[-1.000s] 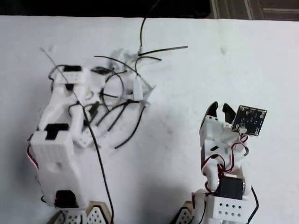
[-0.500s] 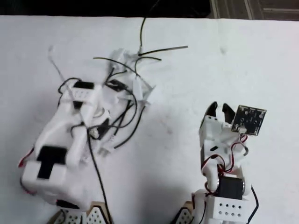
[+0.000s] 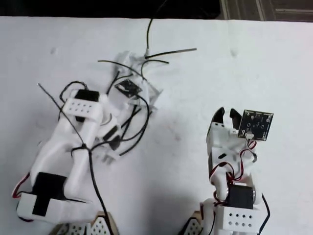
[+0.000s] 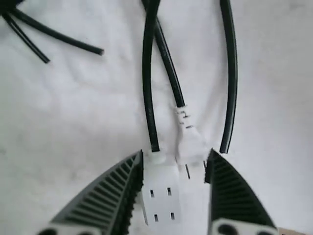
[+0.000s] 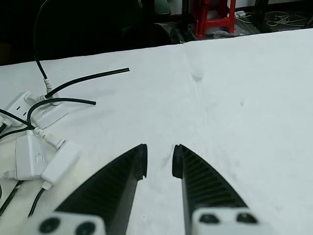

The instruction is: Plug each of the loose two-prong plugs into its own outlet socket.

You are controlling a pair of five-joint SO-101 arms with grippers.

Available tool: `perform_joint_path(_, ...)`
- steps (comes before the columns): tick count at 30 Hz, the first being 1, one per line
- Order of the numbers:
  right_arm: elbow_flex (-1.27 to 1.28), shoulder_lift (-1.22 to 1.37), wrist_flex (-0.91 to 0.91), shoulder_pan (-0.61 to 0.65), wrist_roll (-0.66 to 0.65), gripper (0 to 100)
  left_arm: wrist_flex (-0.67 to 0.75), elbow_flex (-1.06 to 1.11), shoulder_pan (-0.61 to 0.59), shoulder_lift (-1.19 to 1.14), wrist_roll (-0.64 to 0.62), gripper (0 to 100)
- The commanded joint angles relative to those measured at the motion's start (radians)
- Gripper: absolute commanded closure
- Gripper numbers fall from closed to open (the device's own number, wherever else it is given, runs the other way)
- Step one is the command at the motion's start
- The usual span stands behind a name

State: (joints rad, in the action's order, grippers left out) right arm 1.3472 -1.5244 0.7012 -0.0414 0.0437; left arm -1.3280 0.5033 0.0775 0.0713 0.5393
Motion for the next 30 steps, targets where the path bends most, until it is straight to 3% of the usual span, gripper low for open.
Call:
perform_joint_path(1,-0.005,0.005,0.002,0.007,-0.012,90.7,0.072,-0.005,0.061,-0.013,-0.014,76)
perform_joint_path(6,-0.005,0.005,0.002,0.007,-0.014,90.7,0.124,-0.003,0.139,-0.084,-0.023,76)
perform_joint_path(11,-0.005,0.005,0.002,0.007,-0.015,90.7,0.152,-0.055,0.127,-0.234,-0.095,77)
perform_joint_path(19,-0.005,0.005,0.002,0.007,-0.018,90.7,0.044,-0.181,0.125,-0.371,-0.091,92)
perform_joint_path(22,-0.005,0.005,0.002,0.007,-0.02,90.7,0.035,-0.166,0.14,-0.354,-0.095,98)
perform_joint_path(30,-0.005,0.005,0.002,0.007,-0.02,90.7,0.017,0.028,0.237,-0.016,-0.1,98)
